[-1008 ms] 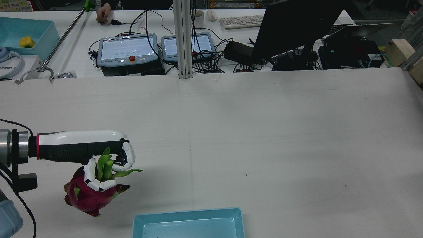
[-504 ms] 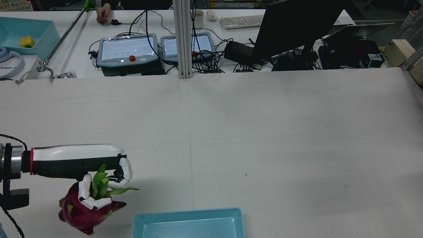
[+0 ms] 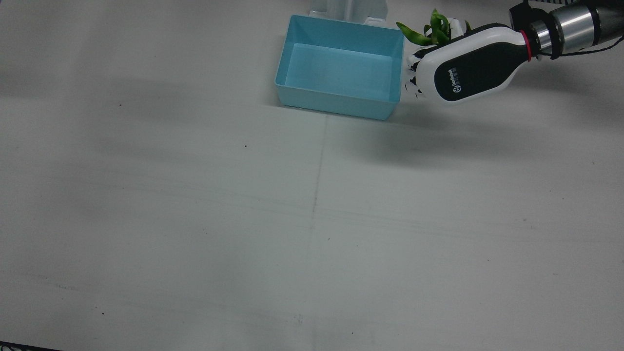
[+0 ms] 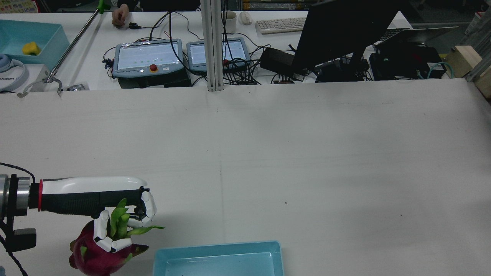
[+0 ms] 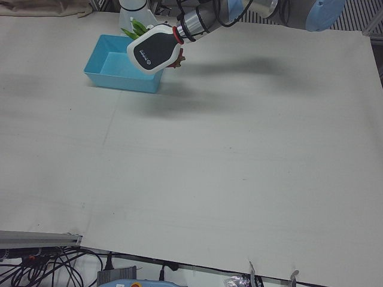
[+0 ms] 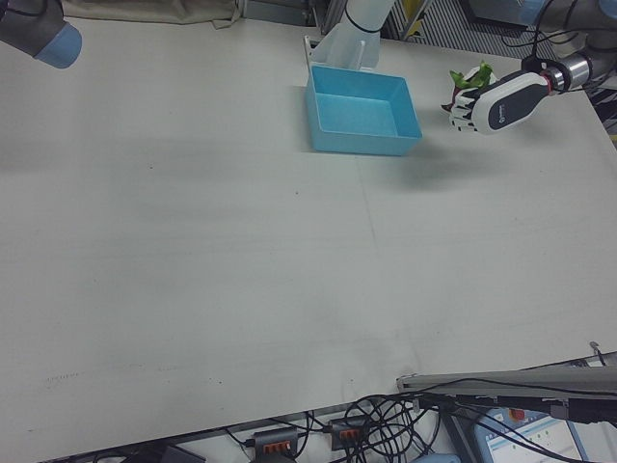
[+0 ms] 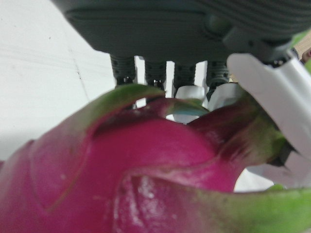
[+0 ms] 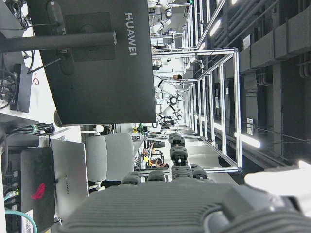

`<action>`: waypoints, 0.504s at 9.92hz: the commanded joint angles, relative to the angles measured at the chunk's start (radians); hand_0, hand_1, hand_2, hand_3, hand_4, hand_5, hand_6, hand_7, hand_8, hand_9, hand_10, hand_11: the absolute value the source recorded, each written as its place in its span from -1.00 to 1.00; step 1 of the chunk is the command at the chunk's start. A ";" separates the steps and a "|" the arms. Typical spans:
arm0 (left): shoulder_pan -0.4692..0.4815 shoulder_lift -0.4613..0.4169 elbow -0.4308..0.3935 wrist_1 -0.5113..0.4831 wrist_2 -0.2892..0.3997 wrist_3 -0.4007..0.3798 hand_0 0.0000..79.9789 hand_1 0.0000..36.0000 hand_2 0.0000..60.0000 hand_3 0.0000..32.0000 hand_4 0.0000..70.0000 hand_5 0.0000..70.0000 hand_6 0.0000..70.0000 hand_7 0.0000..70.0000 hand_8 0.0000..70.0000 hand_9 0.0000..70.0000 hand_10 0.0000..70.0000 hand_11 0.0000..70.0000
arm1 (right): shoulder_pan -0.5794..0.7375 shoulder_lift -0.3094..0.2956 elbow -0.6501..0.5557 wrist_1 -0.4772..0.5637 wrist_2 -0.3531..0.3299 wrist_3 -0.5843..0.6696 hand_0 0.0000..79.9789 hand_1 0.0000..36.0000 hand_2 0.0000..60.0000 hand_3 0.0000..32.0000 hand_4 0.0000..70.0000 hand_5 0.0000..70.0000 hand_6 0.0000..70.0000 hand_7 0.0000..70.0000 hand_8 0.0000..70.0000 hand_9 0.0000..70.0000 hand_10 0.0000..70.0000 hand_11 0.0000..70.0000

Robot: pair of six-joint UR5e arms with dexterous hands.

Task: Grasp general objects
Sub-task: 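Carry the dragon fruit toward the light-blue tray with the left hand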

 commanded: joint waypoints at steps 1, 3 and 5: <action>0.035 -0.002 -0.002 0.005 -0.011 -0.042 0.55 0.95 1.00 -1.00 1.00 1.00 1.00 1.00 0.43 0.61 0.27 0.82 | 0.000 0.000 0.000 0.000 0.000 0.000 -1.00 -1.00 -1.00 -1.00 -1.00 -1.00 -1.00 -1.00 -1.00 -1.00 -1.00 -1.00; 0.051 -0.006 -0.004 0.007 -0.038 -0.082 0.57 0.96 1.00 -1.00 1.00 1.00 1.00 1.00 0.44 0.61 0.25 0.78 | 0.000 0.000 0.002 0.000 0.000 0.000 -1.00 -1.00 -1.00 -1.00 -1.00 -1.00 -1.00 -1.00 -1.00 -1.00 -1.00 -1.00; 0.083 -0.012 -0.003 0.005 -0.080 -0.124 0.57 0.96 1.00 -1.00 1.00 1.00 1.00 1.00 0.44 0.59 0.19 0.69 | 0.002 0.000 0.000 0.000 0.000 0.000 -1.00 -1.00 -1.00 -1.00 -1.00 -1.00 -1.00 -1.00 -1.00 -1.00 -1.00 -1.00</action>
